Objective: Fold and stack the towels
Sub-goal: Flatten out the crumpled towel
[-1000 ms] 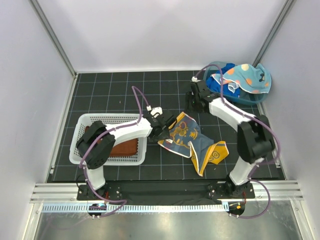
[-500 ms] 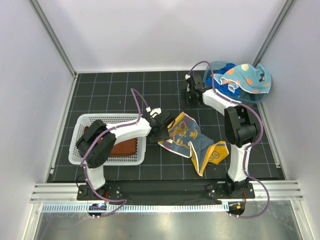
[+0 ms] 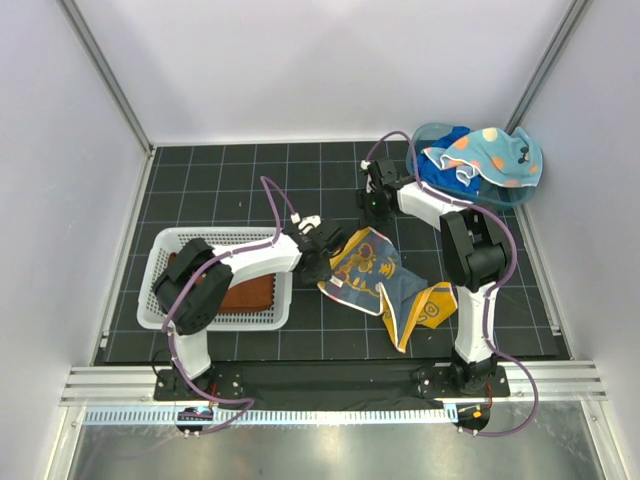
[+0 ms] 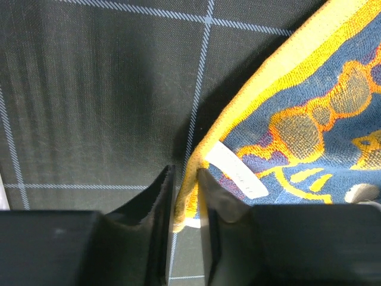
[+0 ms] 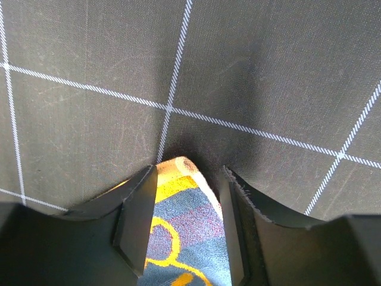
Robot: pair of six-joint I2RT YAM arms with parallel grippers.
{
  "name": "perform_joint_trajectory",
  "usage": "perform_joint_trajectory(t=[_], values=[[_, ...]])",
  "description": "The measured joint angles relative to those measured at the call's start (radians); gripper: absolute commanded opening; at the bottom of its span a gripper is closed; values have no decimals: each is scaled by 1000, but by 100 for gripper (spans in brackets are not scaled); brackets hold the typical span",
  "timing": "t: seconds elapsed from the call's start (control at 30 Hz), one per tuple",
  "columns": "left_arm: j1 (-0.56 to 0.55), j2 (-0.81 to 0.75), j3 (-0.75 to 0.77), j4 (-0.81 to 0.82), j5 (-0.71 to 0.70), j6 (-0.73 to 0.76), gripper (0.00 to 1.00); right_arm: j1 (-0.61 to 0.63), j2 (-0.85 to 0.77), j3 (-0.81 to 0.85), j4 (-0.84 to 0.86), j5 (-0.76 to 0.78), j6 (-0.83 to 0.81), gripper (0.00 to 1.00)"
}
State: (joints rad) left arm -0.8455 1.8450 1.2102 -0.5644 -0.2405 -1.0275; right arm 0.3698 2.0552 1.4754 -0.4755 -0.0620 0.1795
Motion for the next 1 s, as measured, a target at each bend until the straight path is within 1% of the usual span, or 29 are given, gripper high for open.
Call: perform_joint_trajectory(t=[0.1, 0.13, 0.17, 0.23, 0.27, 0.3, 0.33, 0.4, 0.6, 0.83, 1.0], values=[[8, 0, 0, 0, 6, 13, 15, 2, 5, 0, -1, 5, -6, 36], [12, 1, 0, 0, 8, 17, 12, 1, 7, 0, 0, 10, -7, 28], [16, 2, 0, 0, 9, 20, 8, 2, 7, 0, 0, 11, -10, 24], [24, 6, 6, -1, 11, 34, 3, 1, 9, 0, 0, 12, -6, 12], [26, 10, 15, -2, 14, 41, 0, 1, 9, 0, 0, 12, -4, 10], [28, 14, 27, -5, 14, 50, 0, 1, 9, 0, 0, 14, 0, 5], [30, 21, 47, -16, 14, 63, 0, 1, 9, 0, 1, 16, 2, 3], [32, 33, 90, -29, 14, 89, 0, 1, 8, 0, 1, 19, 7, 1], [32, 41, 221, -89, -19, 162, 0, 1, -32, -18, -3, 63, 31, 1], [56, 35, 374, -182, -75, 277, 0, -1, -231, -32, -27, 128, 59, 1], [62, -12, 441, -225, -105, 390, 0, -1, -394, -21, -32, 150, 66, 1]])
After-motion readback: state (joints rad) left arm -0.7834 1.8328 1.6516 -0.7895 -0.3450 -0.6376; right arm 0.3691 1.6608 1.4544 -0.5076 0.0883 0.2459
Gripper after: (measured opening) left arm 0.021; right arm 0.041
